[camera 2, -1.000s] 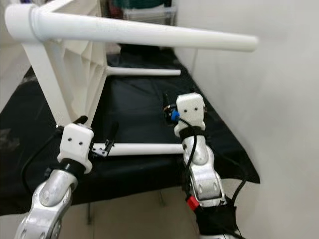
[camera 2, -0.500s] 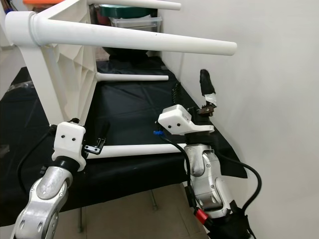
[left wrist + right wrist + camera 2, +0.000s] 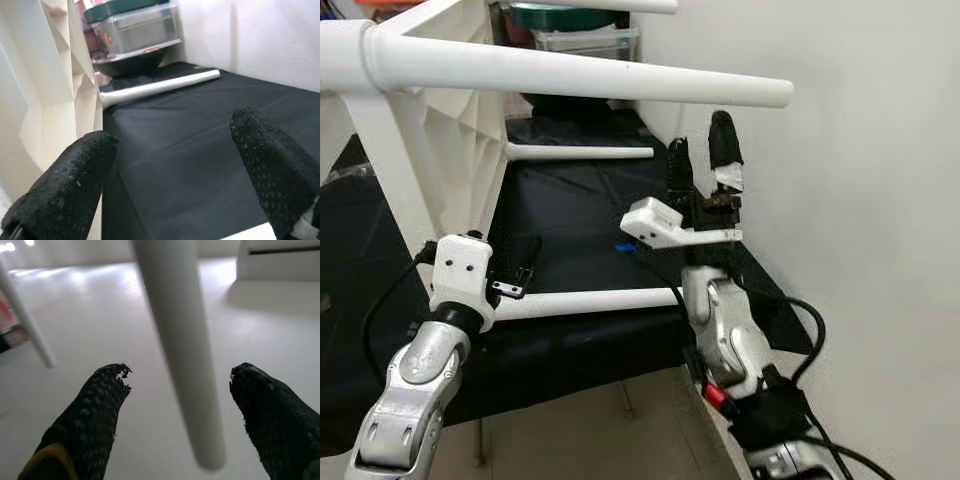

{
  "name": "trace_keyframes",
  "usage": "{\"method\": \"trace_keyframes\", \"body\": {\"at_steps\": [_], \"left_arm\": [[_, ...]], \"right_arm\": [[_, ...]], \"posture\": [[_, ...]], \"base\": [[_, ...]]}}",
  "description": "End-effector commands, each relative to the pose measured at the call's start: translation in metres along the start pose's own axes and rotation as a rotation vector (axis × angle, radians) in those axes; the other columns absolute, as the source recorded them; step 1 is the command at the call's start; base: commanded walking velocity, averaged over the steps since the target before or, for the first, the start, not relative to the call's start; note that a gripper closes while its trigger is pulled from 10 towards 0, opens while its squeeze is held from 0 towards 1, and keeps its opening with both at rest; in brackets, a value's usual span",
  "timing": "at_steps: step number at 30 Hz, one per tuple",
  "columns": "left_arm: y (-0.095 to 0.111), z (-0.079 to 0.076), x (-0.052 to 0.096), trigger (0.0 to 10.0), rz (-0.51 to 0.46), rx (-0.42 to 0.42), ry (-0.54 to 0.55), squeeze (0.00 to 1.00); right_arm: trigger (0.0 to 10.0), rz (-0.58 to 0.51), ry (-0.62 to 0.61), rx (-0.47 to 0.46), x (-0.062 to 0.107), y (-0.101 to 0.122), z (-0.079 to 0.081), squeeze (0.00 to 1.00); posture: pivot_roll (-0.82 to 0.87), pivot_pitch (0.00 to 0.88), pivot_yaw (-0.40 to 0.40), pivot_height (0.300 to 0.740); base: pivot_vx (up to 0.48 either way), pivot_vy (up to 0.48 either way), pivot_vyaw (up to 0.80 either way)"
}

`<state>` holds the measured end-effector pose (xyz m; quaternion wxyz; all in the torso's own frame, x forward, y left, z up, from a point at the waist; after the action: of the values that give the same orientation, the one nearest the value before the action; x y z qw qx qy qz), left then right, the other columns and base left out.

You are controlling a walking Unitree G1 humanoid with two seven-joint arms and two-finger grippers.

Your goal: Building children table

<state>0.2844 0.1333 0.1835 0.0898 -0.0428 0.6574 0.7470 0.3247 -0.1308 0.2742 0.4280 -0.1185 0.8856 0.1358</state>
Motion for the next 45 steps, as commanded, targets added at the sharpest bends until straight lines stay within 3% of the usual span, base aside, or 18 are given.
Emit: {"method": "trace_keyframes", "body": {"at_steps": [1, 6, 26, 40, 41, 45], "left_arm": [[-0.003, 0.001, 0.0, 10.0, 0.011, 0.004, 0.015, 0.0], [-0.012, 0.003, 0.0, 10.0, 0.032, 0.016, 0.027, 0.0], [-0.025, 0.021, 0.005, 10.0, 0.061, -0.064, 0.098, 0.0], [-0.028, 0.021, 0.006, 10.0, 0.067, -0.069, 0.113, 0.0], [-0.03, 0.022, 0.007, 10.0, 0.074, -0.067, 0.121, 0.0], [-0.034, 0.025, 0.009, 10.0, 0.09, -0.059, 0.138, 0.0]], "right_arm": [[10.0, -0.004, 0.006, 0.018, 0.001, 0.0, 0.004, 0.0], [10.0, -0.006, -0.067, 0.039, -0.013, 0.001, -0.003, 0.0], [10.0, -0.03, -0.117, 0.051, -0.03, 0.005, -0.003, 0.0], [10.0, -0.035, -0.122, 0.111, -0.046, 0.005, 0.006, 0.0], [0.0, -0.036, -0.123, 0.109, -0.048, 0.006, 0.006, 0.0], [0.0, -0.037, -0.123, 0.1, -0.049, 0.006, 0.007, 0.0]], "posture": [[0.1, 0.045, -0.025, 0.74], [0.1, 0.038, -0.026, 0.74], [0.09, 0.044, -0.034, 0.74], [0.09, 0.054, -0.045, 0.74], [0.09, 0.055, -0.046, 0.74], [0.09, 0.06, -0.045, 0.74]], "base": [[0.0, 0.0, 0.0], [0.0, 0.0, 0.0], [0.0, 0.0, 0.0], [0.0, 0.0, 0.0], [0.0, 0.0, 0.0], [0.0, 0.0, 0.0]]}}
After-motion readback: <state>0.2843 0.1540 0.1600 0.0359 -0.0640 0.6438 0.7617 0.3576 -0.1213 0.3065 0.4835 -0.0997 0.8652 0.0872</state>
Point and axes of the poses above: a point about 5 cm out from each wrist's last joint towards the gripper, its own x axis pointing back from the gripper into the wrist, its own y axis along the axis of the wrist's last joint, z = x × y, the point moved 1 cm from there along -x, pointing out of the wrist towards the gripper, and after that the axes turned 2 degrees about x, right-handed, at the moved point
